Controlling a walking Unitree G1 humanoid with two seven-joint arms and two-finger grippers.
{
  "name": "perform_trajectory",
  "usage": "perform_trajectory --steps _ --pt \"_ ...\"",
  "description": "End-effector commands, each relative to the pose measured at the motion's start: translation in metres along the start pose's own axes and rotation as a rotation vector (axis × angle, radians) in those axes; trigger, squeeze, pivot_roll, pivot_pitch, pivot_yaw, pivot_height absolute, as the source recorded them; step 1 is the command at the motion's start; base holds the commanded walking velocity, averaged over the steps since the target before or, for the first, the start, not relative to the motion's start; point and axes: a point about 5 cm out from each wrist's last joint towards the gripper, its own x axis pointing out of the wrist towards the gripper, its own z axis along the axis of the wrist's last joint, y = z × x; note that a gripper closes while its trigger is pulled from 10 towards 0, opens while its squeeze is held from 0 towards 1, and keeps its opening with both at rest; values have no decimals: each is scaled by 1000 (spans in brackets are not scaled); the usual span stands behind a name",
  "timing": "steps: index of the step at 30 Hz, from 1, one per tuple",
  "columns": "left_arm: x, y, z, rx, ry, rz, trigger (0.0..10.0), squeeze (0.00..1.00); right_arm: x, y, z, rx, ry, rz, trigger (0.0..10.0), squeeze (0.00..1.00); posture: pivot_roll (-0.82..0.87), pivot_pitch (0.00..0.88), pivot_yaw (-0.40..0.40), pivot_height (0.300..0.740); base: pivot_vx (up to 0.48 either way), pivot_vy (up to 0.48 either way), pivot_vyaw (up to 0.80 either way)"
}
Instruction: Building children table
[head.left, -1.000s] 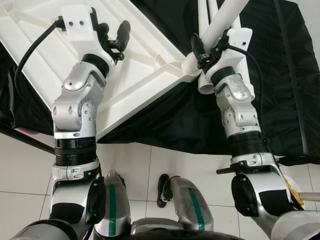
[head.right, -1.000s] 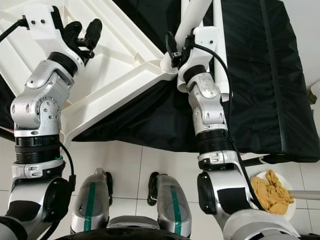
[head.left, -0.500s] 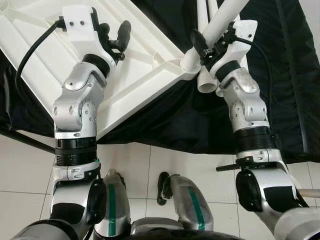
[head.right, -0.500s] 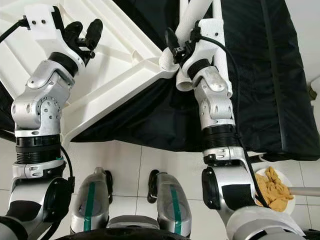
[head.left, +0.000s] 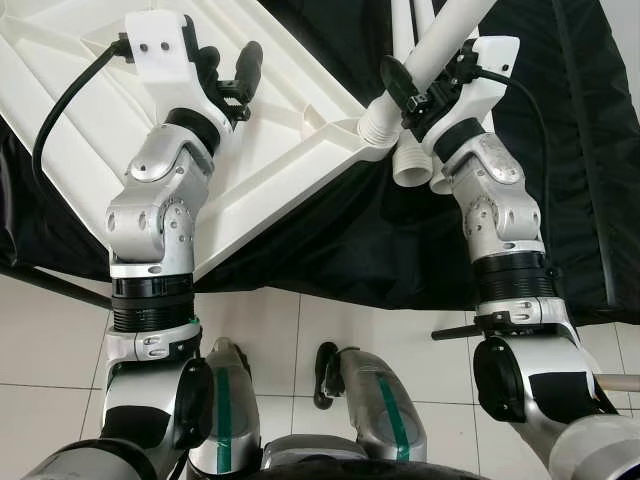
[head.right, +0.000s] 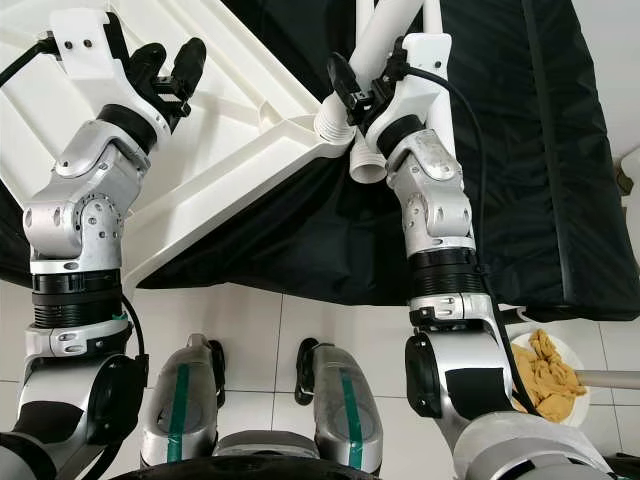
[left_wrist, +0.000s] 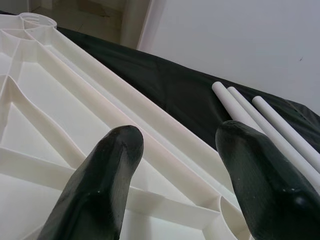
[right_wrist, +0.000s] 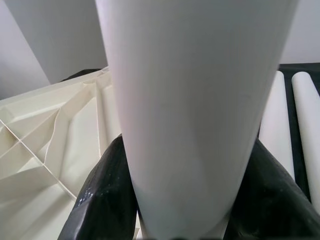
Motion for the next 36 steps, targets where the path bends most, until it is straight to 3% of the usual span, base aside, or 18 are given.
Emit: perform_trajectory --steps 1,12,15,21,22,24,27,31,33,34,36 --pt "1 -2 -1 -8 8 30 10000 0 -1 7 -7 40 11 38 10000 0 142 107 -75 740 0 0 0" --pt "1 -6 -2 -17 13 1 10000 0 -1 -2 -1 10 11 24 10000 0 140 100 -79 740 0 0 0" --pt "0 -8 -3 -21 12 -12 10000 0 -2 -4 9 49 -60 32 10000 0 142 97 -82 740 0 0 0" --pt "0 -11 -4 -25 13 -42 10000 0 -5 -6 17 95 -102 61 10000 0 142 86 -90 740 0 0 0" --pt "0 -12 -4 -26 13 -48 10000 149 -5 -8 19 101 -111 57 10000 0 141 85 -91 740 0 0 0" --pt "1 -14 -4 -13 16 -69 10000 90 -5 -13 23 109 -129 47 10000 0 139 73 -95 740 0 0 0" --pt "1 -17 -4 2 22 -99 10000 82 -5 -15 24 101 -127 54 10000 0 139 66 -99 740 0 0 0" --pt "2 -21 -4 28 32 -150 10000 0 -7 -14 17 42 -69 99 10000 0 141 57 -104 740 0 0 0" --pt "2 -21 -4 28 32 -150 10000 0 -7 -14 17 42 -69 99 10000 0 141 57 -104 740 0 0 0" --pt "3 -24 -4 51 36 -184 10000 0 -10 -14 10 -14 -11 132 10000 0 139 53 -104 740 0 0 0" --pt "3 -25 -4 64 39 -207 10000 0 -11 -13 6 -35 14 145 10000 0 141 52 -108 740 0 0 0"
